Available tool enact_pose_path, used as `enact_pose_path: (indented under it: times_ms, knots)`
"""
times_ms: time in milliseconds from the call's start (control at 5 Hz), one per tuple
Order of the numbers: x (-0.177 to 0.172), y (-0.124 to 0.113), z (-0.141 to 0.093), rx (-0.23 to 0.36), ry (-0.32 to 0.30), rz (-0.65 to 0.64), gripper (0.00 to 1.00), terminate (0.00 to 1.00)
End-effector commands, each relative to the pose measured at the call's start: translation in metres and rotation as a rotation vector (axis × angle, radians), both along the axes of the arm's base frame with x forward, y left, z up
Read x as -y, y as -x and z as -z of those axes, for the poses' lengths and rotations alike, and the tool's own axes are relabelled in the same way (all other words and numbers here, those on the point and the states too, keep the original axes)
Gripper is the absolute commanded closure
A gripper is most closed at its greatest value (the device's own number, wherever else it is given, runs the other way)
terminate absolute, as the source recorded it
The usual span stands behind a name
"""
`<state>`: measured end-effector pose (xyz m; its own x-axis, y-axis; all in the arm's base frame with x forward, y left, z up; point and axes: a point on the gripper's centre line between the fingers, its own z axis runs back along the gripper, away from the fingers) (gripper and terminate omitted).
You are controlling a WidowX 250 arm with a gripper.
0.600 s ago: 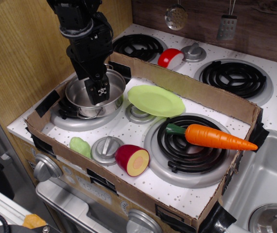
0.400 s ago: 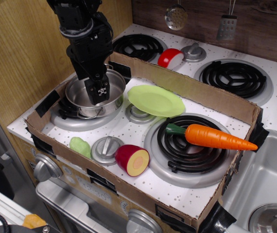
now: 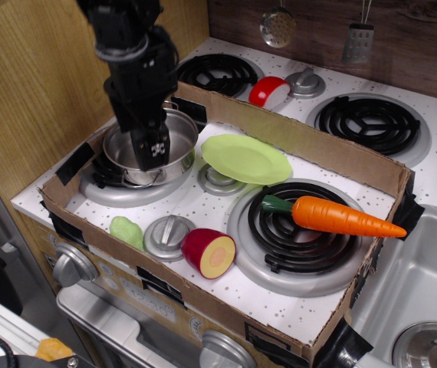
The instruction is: Put carrot on plate
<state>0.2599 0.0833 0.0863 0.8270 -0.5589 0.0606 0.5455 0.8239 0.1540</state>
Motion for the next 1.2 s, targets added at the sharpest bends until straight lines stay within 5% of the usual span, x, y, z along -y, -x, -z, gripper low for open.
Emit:
enact_pose_path:
  times_ms: [0, 400, 1000]
  knots:
    - [0.024, 0.004, -0.058, 0.101, -0.07, 0.185, 0.0, 0.0]
    - [0.089, 0.014, -0.067, 0.174, 0.026, 0.57, 0.0, 0.0]
    - [0.135, -0.008, -0.029, 0.11, 0.192, 0.936, 0.0, 0.0]
